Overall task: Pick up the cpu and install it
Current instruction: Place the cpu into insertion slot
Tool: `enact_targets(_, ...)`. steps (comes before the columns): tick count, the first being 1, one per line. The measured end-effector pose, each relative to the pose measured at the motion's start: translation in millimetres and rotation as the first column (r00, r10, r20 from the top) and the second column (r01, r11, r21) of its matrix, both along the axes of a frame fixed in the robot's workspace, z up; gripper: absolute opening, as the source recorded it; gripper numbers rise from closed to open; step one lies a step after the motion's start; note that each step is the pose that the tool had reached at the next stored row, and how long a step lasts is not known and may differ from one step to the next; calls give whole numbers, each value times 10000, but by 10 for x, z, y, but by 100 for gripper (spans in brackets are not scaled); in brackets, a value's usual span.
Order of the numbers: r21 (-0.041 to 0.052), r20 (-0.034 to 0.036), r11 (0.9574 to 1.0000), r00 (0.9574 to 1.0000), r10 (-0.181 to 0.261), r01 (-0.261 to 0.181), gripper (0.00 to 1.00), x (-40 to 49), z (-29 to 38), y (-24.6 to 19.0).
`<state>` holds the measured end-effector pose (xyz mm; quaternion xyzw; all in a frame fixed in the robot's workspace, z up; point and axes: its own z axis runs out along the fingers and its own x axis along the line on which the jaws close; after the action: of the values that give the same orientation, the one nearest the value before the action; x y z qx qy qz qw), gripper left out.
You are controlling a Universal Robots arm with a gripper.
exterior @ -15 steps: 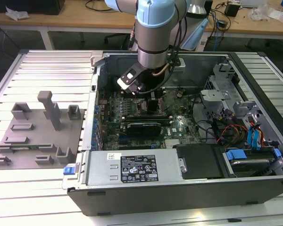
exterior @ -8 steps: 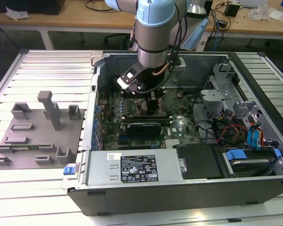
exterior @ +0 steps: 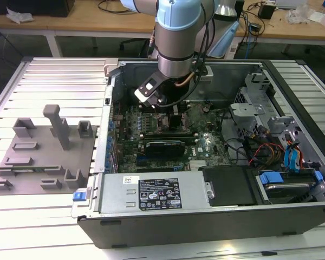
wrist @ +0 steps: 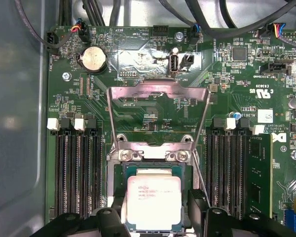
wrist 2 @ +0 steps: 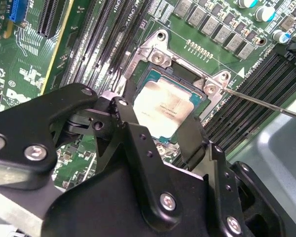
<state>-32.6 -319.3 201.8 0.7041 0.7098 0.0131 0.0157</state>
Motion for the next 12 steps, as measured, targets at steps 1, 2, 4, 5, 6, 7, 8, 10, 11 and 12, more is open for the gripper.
enact_targets(1, -1, 0, 10000, 10000, 1, -1, 60, 0, 1, 0)
enact_targets(2, -1, 0, 10000, 10000, 0, 0, 60, 0, 2, 0)
enact_targets(4, -1, 0, 10000, 10000, 1, -1, 60, 0, 3, 0)
enact_targets(5, -1, -1, 10000, 10000, 1, -1, 60, 0, 5, 0)
enact_targets(6, -1, 0, 10000, 10000, 0, 0, 60, 0, 5, 0)
enact_targets(7, -1, -1, 10000, 10000, 0, 0, 60, 0, 6, 0)
enact_targets(8, 0, 0, 10000, 10000, 0, 0, 60, 0, 7, 0)
enact_targets(10, 2, 0, 10000, 10000, 0, 0, 62, 0, 8, 0)
enact_targets(11, 0, -1, 10000, 10000, 0, 0, 67, 0, 9, 0)
enact_targets(12, 0, 0, 10000, 10000, 0, 0, 67, 0, 9, 0)
